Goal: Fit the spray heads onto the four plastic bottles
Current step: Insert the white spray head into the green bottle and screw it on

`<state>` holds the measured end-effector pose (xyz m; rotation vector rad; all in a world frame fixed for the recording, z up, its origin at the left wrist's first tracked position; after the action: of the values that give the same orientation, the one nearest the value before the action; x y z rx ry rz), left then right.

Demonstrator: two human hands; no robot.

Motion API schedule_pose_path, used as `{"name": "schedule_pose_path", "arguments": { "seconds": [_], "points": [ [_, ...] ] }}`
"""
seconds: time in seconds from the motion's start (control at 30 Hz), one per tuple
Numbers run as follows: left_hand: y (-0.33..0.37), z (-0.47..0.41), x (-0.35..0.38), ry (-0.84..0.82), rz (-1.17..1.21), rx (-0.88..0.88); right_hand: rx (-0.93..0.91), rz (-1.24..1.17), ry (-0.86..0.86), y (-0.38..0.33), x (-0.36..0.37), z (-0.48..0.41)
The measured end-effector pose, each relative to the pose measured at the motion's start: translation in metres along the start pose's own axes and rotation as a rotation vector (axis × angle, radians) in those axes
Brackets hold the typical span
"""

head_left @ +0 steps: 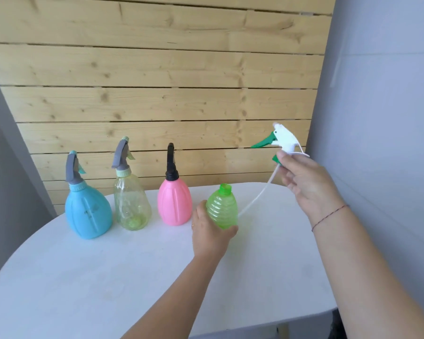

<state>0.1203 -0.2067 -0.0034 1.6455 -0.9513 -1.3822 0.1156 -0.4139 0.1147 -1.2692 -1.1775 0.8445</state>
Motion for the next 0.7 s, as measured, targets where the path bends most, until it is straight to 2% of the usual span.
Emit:
{"name": "schedule_pose_path", "arguments": {
  "seconds": [0.13,0.3,0.7],
  "points": [
    [-0.004,0.029,-0.023,-0.031,-0.067,0.004,-0.206,-0.013,-0.043,-0.046,0.036,0.032],
    [-0.012,0.052,-0.052,0.027,-0.116,0.024,-0.380,0.065,0.021,-0.060,0.053,0.057],
    [-0.012,0.055,-0.069,0.043,-0.290,0.094,-0.435,0.060,-0.050,-0.044,0.079,0.058]
  ]
}}
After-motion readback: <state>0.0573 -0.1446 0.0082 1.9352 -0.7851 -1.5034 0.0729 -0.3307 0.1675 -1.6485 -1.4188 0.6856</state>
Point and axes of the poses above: each hand's wrist, its own z-axis away from the middle knuckle, its own x-axis out of the palm, y = z × x, the point moved 7 cm from there along -z, towards the middle knuckle, and after that the axes turned 5 degrees about -y, right-handed, at the moved point
